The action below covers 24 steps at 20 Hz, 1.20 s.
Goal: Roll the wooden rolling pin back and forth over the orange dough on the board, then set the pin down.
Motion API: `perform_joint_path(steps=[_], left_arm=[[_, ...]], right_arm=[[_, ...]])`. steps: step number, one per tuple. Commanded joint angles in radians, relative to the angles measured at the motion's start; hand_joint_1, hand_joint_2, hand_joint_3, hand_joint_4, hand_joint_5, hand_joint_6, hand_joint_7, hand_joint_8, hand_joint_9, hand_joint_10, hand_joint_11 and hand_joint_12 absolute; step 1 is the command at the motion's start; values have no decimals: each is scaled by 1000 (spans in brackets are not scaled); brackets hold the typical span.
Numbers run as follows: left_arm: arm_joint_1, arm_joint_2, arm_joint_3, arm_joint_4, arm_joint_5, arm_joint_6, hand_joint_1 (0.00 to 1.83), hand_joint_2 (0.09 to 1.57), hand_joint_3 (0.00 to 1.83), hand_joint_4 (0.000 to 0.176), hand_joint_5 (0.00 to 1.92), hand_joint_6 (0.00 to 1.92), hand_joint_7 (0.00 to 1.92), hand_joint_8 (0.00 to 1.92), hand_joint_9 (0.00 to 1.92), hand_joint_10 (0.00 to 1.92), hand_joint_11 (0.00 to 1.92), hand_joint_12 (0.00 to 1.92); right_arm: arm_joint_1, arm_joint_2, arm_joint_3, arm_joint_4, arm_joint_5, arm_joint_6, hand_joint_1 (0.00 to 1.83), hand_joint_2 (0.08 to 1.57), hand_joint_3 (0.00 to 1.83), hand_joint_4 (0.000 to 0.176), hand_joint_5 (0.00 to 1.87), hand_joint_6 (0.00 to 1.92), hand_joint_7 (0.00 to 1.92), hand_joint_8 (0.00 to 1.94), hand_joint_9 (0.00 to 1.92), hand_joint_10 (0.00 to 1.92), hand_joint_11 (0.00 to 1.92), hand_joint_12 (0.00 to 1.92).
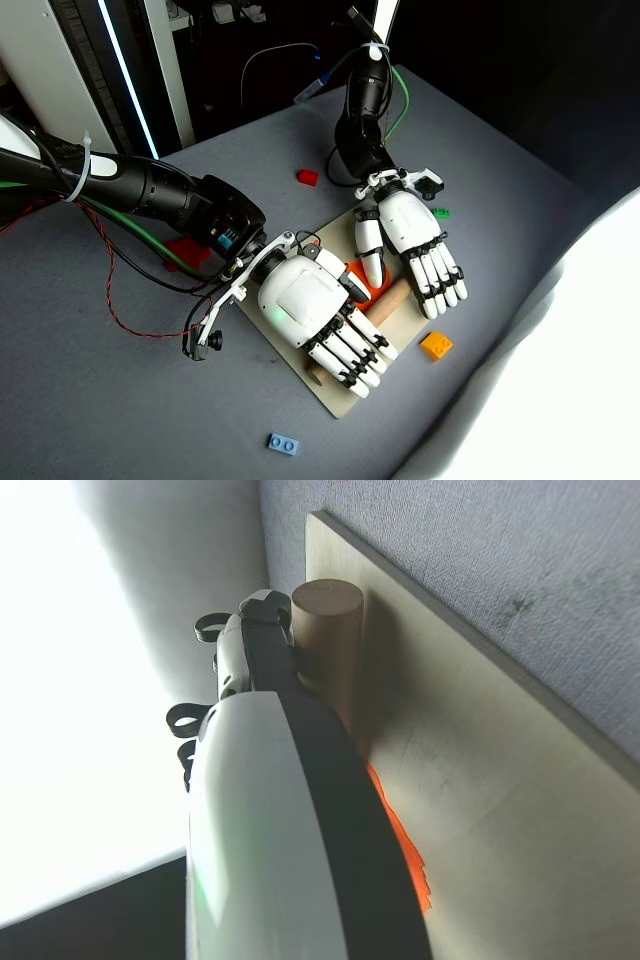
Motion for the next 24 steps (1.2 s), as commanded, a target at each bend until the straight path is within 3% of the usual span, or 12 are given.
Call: perform_joint_path(steps=[1,24], left_arm=[[11,8,-2,11,-65,1,0,1510,1,0,151,3,187,0,121,3,9,25],[53,53,-74,35,-91,7,0,1509,0,0,163,2,195,2,130,6,0,0]], right_arm=[[-9,9,-1,-39,79,-2,0,1571,69,0,279,1,321,3,231,10,0,479],[-49,20,-93,-39,184,-38,0,1571,69,0,277,7,317,4,228,4,0,554]])
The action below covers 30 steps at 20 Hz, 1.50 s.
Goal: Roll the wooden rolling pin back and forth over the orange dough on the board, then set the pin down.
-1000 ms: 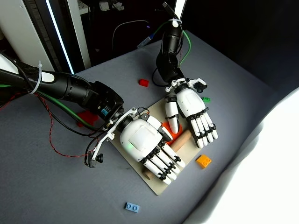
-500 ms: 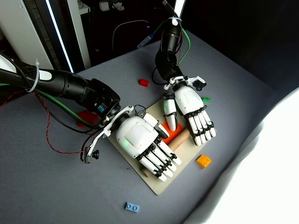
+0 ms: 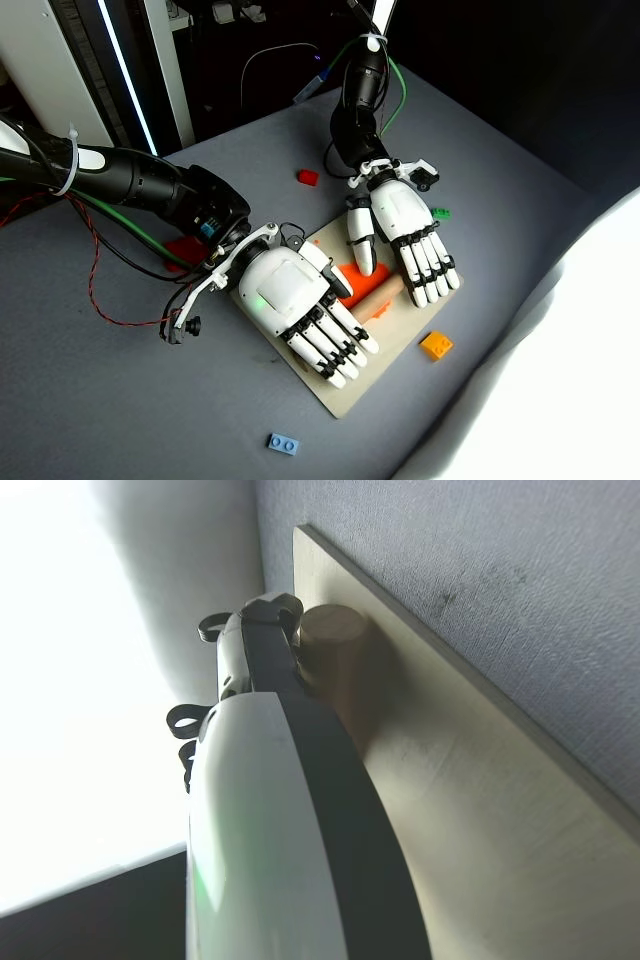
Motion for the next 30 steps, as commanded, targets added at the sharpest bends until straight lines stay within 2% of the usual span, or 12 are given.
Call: perform_joint_path(steps=[1,3,7,8,11,14,17,20,23,28,30], left_arm=[[8,9,-1,1,-38,3,0,1511,0,0,166,3,197,2,133,7,0,0],[8,11,-2,0,-30,8,0,1513,1,0,184,10,211,7,140,9,0,0],[8,17,-9,0,-23,12,0,1513,1,0,179,7,210,6,135,6,0,0],[8,19,-12,1,-23,12,0,1514,1,0,176,5,209,5,129,3,0,0],[9,26,-21,1,-25,12,0,1513,1,0,171,2,207,2,141,7,0,0],[10,33,-32,2,-31,12,0,1515,1,0,178,4,212,4,139,5,0,0],[11,40,-40,9,-31,12,0,1511,0,0,166,0,204,0,133,2,0,0],[12,45,-42,33,-40,-7,0,1512,0,0,162,0,199,0,136,3,0,0],[11,51,-45,37,-44,-12,0,1515,1,0,178,7,210,4,141,4,3,2],[15,68,-70,43,-44,-14,0,1509,0,0,171,2,204,2,142,3,14,9],[18,74,-82,43,-46,-15,0,1512,0,0,162,4,200,3,133,3,6,7]], right_arm=[[-8,5,-3,-40,69,-2,0,1571,82,0,271,4,310,1,225,3,0,562],[-11,5,-11,-40,73,-5,0,1571,78,0,257,2,296,3,209,3,0,528],[-13,5,-24,-44,85,-10,0,1571,78,0,264,6,301,3,222,6,0,598],[-16,6,-27,-45,86,-11,0,1571,77,0,249,3,286,3,212,2,0,539],[-21,8,-35,-60,88,-12,0,1571,82,0,282,14,326,10,243,11,0,582],[-23,8,-39,-64,95,-13,0,1571,81,0,265,3,306,0,223,1,0,539],[-27,8,-43,-65,96,-15,0,1571,91,0,285,8,331,5,253,10,0,619],[-28,8,-47,-65,98,-16,0,1571,70,0,266,4,309,1,229,3,0,536],[-31,8,-52,-67,100,-21,0,1571,95,0,275,5,318,2,240,6,0,577],[-35,8,-59,-74,101,-24,0,1571,65,0,238,1,285,0,204,1,0,499],[-36,8,-60,-77,102,-24,0,1571,94,0,252,5,300,4,221,7,0,557]])
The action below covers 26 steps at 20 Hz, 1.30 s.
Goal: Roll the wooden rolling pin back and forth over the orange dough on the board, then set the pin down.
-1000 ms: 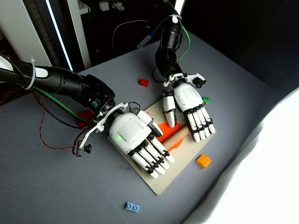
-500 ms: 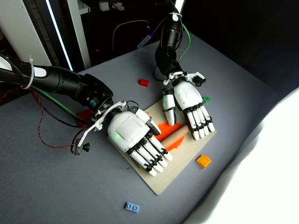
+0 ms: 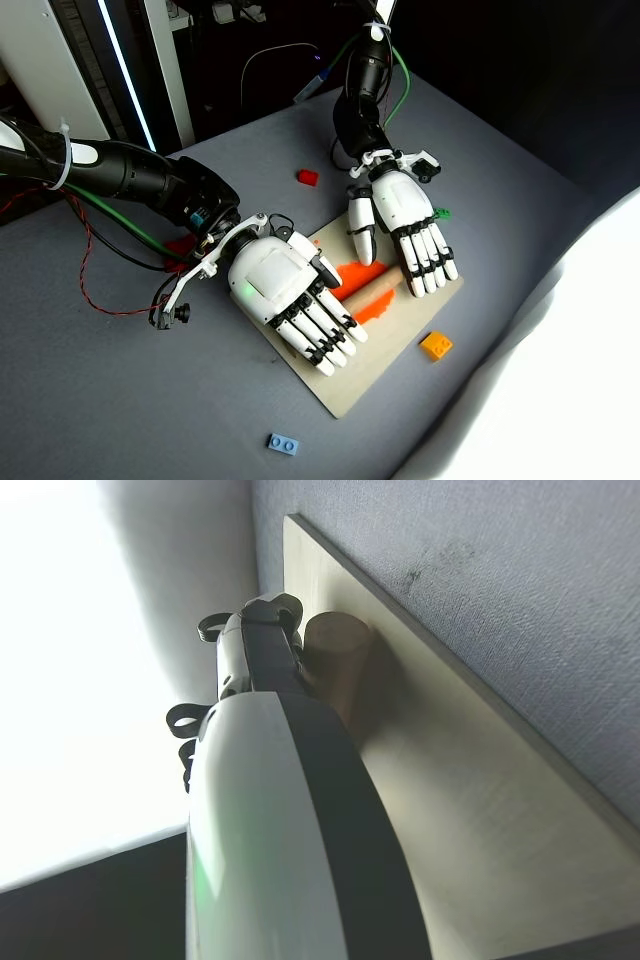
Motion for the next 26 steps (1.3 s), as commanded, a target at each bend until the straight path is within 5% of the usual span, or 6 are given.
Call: perform_joint_path(steps=[1,26], left_arm=[[5,9,-4,27,-62,-3,0,1512,0,0,162,3,200,3,133,3,9,8],[74,27,-65,89,-240,-10,0,1509,0,0,152,0,199,2,131,4,15,10]], right_arm=[[-6,2,-4,-55,53,0,0,1571,98,0,247,3,298,3,221,6,0,564],[-22,5,-31,-91,67,-7,0,1571,85,0,271,10,314,5,225,4,0,547]])
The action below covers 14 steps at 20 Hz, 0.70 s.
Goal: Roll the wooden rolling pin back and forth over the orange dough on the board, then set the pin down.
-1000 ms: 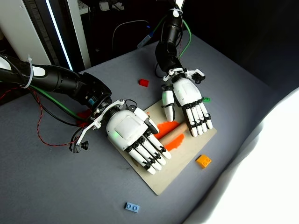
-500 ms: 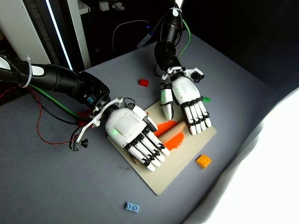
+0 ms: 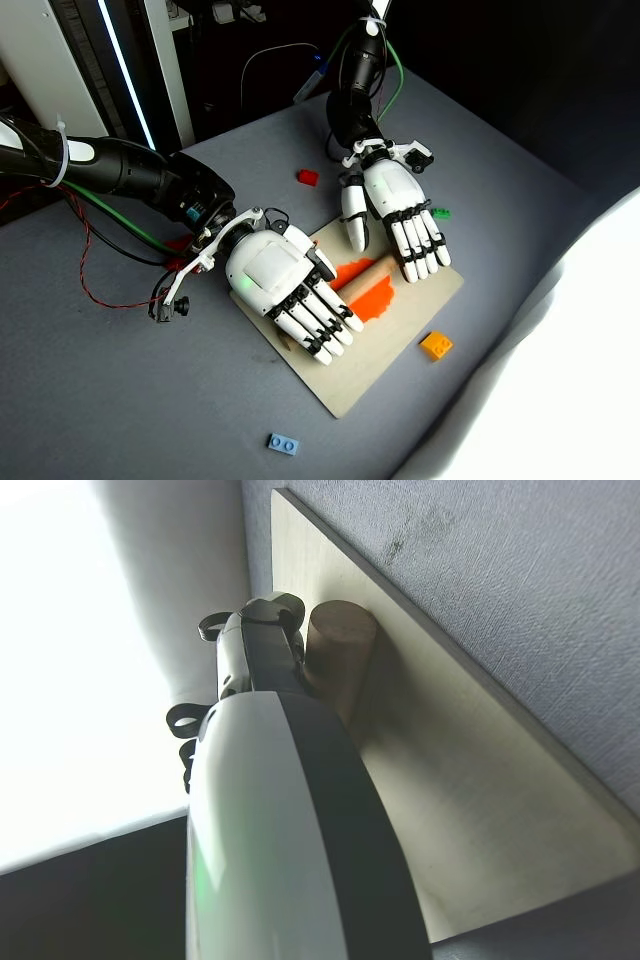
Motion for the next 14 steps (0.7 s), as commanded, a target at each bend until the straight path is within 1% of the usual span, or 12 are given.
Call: perform_joint_path(steps=[1,3,8,9,12,13,14], left_arm=[[4,10,-1,38,-118,-4,0,1509,0,0,152,0,199,2,131,4,15,10],[13,10,-7,47,-134,-4,0,1511,1,0,165,6,204,3,133,4,11,10],[37,9,-21,64,-178,-1,0,1518,3,0,179,9,215,5,150,9,17,18],[43,9,-24,66,-184,-1,0,1518,3,0,175,6,205,1,135,2,3,13],[53,9,-30,72,-187,-3,0,1520,4,0,163,3,196,2,136,3,0,10],[56,9,-33,72,-192,-4,0,1523,5,0,167,4,201,4,142,5,0,11],[57,9,-35,73,-196,-4,0,1520,3,0,180,8,215,8,155,9,19,22]], right_arm=[[-4,3,-5,-63,63,0,0,1571,85,0,271,10,314,5,225,4,0,547],[-5,4,-7,-69,64,-1,0,1571,103,0,249,0,288,2,201,2,0,472],[-10,5,-16,-83,70,-1,0,1571,102,0,258,4,299,5,204,3,0,470],[-12,6,-18,-89,71,-1,0,1571,112,0,257,3,280,3,187,2,0,433],[-15,7,-22,-93,71,-1,0,1571,106,0,263,7,283,4,193,6,0,434],[-15,7,-22,-93,72,-1,0,1571,106,0,276,11,291,5,200,7,0,468],[-15,7,-22,-93,73,-1,0,1571,102,0,239,1,264,0,171,0,0,377]])
